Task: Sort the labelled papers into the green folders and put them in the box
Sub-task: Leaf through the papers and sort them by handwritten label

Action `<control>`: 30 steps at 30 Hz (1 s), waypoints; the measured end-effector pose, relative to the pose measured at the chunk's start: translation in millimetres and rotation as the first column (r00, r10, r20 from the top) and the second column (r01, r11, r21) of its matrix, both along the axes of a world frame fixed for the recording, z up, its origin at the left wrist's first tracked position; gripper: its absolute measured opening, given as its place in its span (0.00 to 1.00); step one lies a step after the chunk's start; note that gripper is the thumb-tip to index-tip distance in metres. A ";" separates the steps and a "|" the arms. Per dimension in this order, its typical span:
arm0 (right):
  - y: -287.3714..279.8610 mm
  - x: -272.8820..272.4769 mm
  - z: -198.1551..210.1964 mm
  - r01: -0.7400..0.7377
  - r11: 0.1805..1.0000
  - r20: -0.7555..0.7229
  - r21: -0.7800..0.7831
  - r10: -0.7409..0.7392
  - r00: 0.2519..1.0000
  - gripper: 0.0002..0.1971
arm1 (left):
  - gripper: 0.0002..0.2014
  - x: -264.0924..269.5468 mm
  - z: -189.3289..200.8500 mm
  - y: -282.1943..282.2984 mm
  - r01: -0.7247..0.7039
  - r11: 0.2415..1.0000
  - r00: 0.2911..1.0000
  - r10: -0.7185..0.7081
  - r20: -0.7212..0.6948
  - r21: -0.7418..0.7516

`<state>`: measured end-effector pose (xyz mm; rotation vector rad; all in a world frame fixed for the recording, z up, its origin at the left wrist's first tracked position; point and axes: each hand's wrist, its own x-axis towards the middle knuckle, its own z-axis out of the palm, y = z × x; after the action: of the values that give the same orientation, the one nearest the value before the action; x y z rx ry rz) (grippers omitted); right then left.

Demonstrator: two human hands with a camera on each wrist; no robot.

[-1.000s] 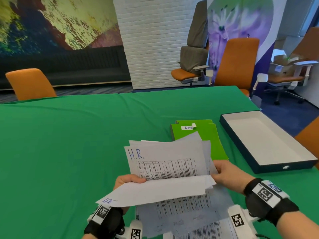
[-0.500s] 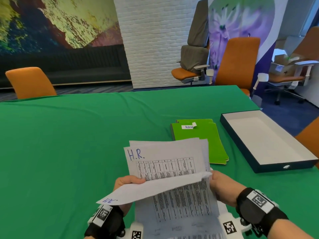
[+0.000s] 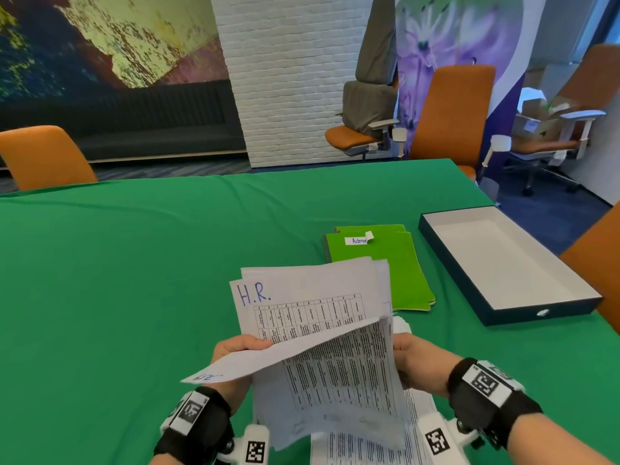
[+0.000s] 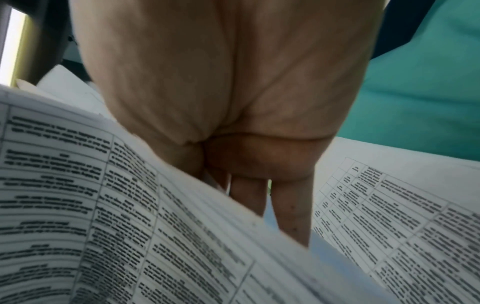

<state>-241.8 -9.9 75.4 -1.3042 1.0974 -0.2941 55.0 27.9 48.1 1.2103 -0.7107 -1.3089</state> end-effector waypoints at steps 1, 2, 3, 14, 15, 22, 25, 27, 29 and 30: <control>1.1 0.5 -1.9 -0.007 1.000 0.025 0.025 0.007 1.000 0.14 | 0.24 0.1 -0.1 0.6 -0.005 1.000 1.000 0.005 0.002 0.007; 2.1 0.9 -2.7 0.000 0.999 0.057 0.044 -0.003 0.998 0.14 | 0.22 -0.4 -0.6 1.0 -0.005 1.000 1.000 0.005 0.004 0.011; 2.9 1.1 -2.6 0.019 0.998 0.082 0.052 -0.023 0.996 0.13 | 0.21 -0.7 -1.8 1.4 -0.003 1.000 1.000 0.003 0.003 0.010; 11.7 8.4 -21.5 0.054 0.995 0.111 0.079 -0.063 0.992 0.14 | 0.13 2.6 -17.5 4.8 -0.098 0.995 0.993 0.100 0.059 -0.033; 10.9 6.8 -27.2 0.066 0.998 0.042 0.018 -0.067 0.997 0.14 | 0.16 4.2 -18.2 5.1 -0.125 0.992 0.989 0.127 0.069 -0.031; 16.9 -21.0 -84.2 0.053 0.970 -0.664 -0.236 -0.201 0.720 0.54 | 0.18 38.3 -32.5 14.9 -0.266 0.963 0.954 0.257 0.153 0.037; 25.6 -23.1 -96.5 0.056 0.973 -0.744 -0.225 -0.208 0.635 0.63 | 0.23 43.5 -37.5 19.4 -0.281 0.958 0.939 0.262 0.224 0.057; 26.0 -24.3 -100.4 0.100 0.968 -0.733 -0.229 -0.239 0.637 0.63 | 0.22 46.1 -39.2 23.7 -0.286 0.955 0.906 0.243 0.347 0.079; 23.4 -27.6 -102.4 0.165 0.964 -0.686 -0.211 -0.266 0.677 0.60 | 0.15 48.5 -39.5 26.0 -0.270 0.956 0.855 0.183 0.485 0.115; 21.7 -30.1 -102.3 0.187 0.961 -0.664 -0.203 -0.275 0.695 0.57 | 0.11 48.7 -38.1 26.3 -0.274 0.953 0.843 0.175 0.509 0.126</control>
<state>-271.8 11.8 -26.9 -1.4211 1.9208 -0.0445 103.7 54.2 10.0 1.7686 -0.7798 -0.8860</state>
